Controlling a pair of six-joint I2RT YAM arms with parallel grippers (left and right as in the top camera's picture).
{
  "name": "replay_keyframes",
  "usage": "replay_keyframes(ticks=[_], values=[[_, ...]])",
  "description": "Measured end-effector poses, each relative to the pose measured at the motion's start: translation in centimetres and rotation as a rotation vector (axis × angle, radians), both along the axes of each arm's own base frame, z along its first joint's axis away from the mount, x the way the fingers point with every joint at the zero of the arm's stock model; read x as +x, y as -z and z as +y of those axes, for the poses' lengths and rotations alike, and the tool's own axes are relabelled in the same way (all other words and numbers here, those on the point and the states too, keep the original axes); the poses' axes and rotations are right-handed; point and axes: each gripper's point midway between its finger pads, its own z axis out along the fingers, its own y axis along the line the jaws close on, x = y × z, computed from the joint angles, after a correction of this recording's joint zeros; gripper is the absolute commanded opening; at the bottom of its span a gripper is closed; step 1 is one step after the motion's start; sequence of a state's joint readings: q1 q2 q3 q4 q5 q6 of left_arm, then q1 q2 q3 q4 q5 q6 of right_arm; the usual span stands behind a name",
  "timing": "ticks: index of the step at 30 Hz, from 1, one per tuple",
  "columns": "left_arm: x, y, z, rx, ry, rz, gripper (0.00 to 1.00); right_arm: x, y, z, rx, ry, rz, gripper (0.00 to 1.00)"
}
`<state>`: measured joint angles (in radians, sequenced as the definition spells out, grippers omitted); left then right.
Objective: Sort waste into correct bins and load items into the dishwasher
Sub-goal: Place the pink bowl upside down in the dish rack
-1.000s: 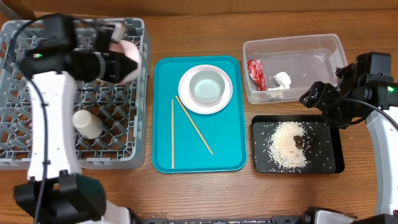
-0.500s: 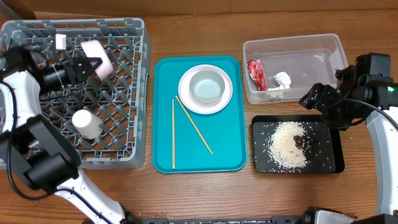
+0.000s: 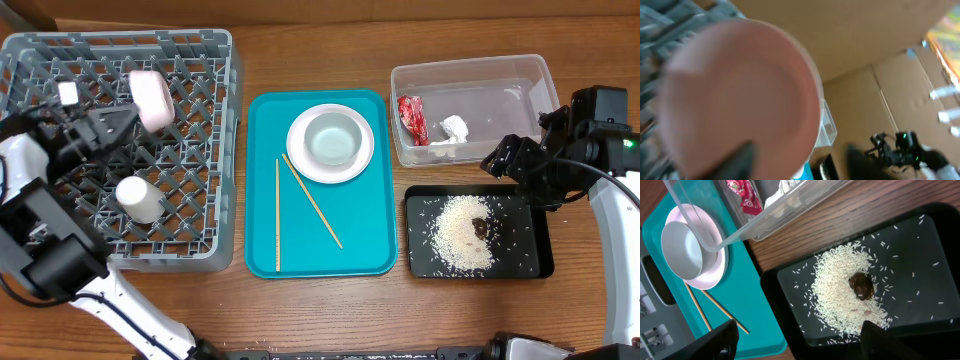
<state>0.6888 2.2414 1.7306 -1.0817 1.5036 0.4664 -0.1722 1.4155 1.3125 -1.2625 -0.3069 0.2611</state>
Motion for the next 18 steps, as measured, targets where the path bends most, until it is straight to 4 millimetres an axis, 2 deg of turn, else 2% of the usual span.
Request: replay_keyframes(ticks=[3, 6, 9, 14, 16, 18], values=[[-1.1, 0.7, 1.7, 0.015, -0.043, 0.067, 1.0, 0.0, 0.0, 0.0, 0.0, 0.0, 0.002, 0.79], [-2.1, 0.6, 3.0, 0.091, -0.076, 0.111, 1.0, -0.1, 0.0, 0.0, 0.0, 0.0, 0.004, 0.79], [-2.8, -1.8, 3.1, 0.206, -0.093, 0.106, 1.0, -0.1, 0.0, 0.0, -0.002, -0.007, 0.002, 0.79], [-4.2, -8.2, 2.2, 0.395, -0.14, 0.043, 1.0, -0.2, 0.0, 0.0, -0.005, -0.018, 0.001, 0.79], [-4.8, -10.8, 1.3, 0.454, -0.154, 0.002, 0.92, -0.2, 0.0, 0.0, -0.006, -0.021, 0.001, 0.79], [-5.0, -12.1, 0.2, 0.492, -0.15, -0.015, 0.72, -0.2, 0.0, 0.0, -0.006, -0.023, 0.0, 0.8]])
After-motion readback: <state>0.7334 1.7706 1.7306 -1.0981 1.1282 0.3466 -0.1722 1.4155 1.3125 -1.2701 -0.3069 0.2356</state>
